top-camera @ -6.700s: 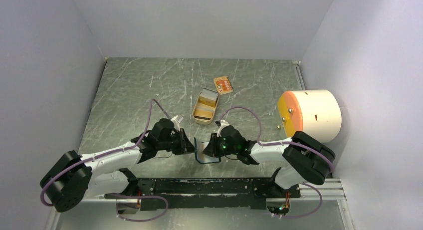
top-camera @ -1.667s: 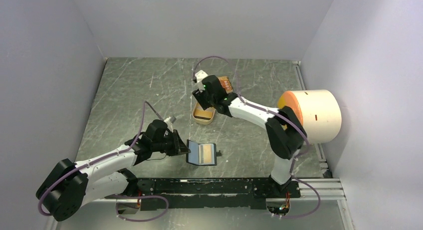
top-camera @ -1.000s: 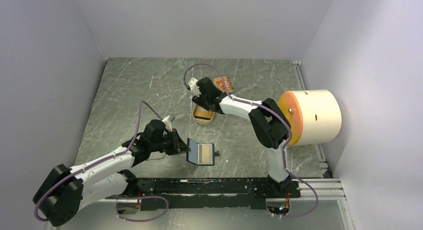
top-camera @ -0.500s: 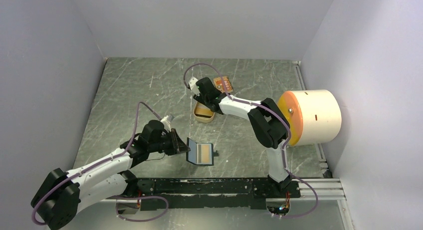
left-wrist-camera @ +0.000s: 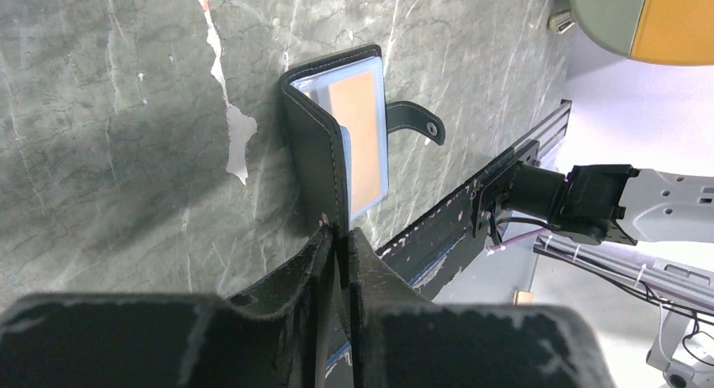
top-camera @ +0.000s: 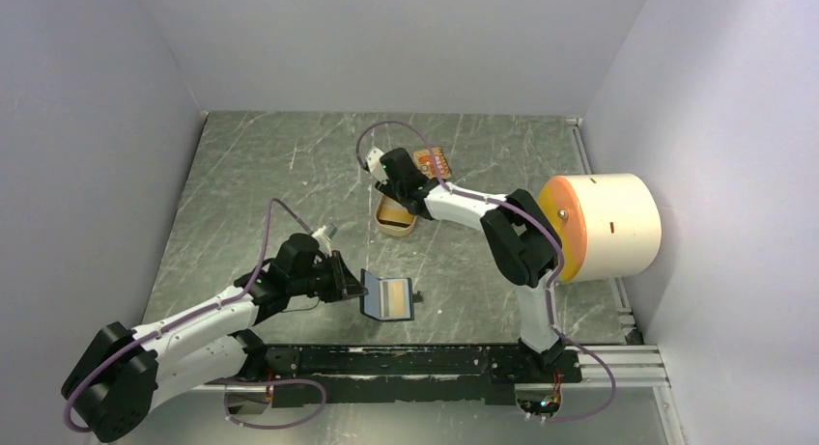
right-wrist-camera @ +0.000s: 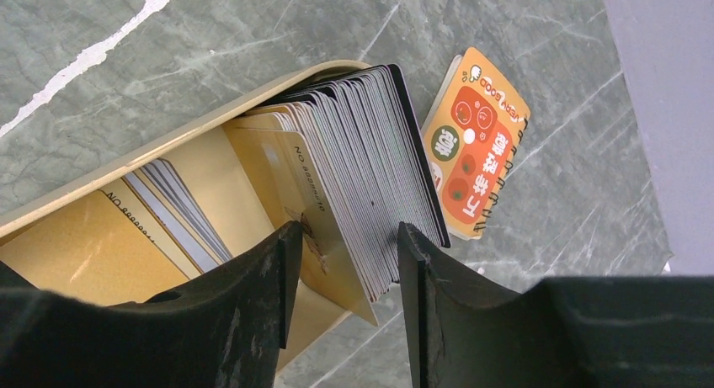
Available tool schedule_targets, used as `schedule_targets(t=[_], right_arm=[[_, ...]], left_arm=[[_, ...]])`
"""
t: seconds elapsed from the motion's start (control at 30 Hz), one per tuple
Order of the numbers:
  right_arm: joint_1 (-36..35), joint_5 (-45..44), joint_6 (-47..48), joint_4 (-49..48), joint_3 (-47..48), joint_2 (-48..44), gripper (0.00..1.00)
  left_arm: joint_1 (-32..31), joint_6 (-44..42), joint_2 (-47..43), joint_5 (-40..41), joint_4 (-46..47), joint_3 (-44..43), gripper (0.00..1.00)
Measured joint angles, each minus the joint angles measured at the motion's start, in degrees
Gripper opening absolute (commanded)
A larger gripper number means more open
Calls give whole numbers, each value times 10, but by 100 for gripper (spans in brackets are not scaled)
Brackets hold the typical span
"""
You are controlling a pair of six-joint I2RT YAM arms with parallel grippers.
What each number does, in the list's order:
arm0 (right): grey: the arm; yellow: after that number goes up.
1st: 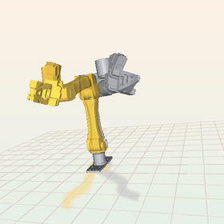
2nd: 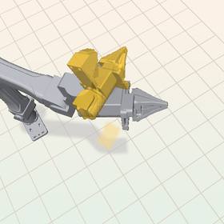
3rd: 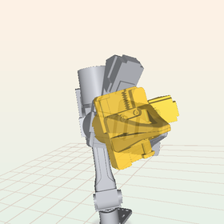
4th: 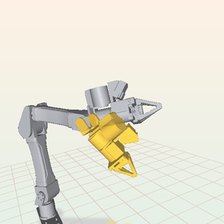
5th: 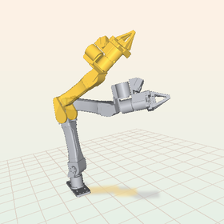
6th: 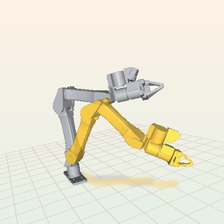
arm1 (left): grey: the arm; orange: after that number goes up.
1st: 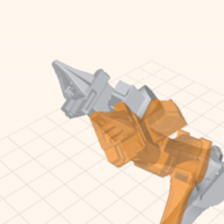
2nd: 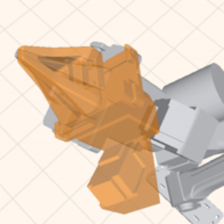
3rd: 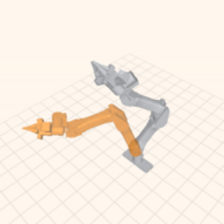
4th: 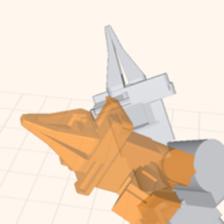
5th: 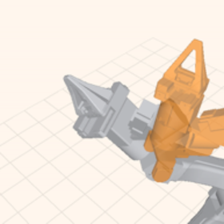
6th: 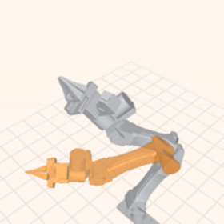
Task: Put the credit cards into the card holder
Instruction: Pick up the credit card from the storage box.
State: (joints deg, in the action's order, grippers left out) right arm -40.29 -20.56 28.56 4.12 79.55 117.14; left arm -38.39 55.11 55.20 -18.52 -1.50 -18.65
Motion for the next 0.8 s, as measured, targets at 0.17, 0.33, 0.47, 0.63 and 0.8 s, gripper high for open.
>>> schedule_targets(t=[0.17,0.33,0.47,0.63,0.8], right_arm=[[2,5,-2,7,5,0,47],[6,9,-4,17,23,-1,42],[7,17,-5,25,31,-1,36],[8,26,-8,36,32,-1,26],[10,66,-18,80,49,-4,6]], left_arm=[[0,0,0,0,0,0,16],[0,-1,0,0,-1,0,17],[0,-1,0,0,-2,0,17],[0,-1,0,0,-1,0,17],[0,-1,6,0,0,0,16]])
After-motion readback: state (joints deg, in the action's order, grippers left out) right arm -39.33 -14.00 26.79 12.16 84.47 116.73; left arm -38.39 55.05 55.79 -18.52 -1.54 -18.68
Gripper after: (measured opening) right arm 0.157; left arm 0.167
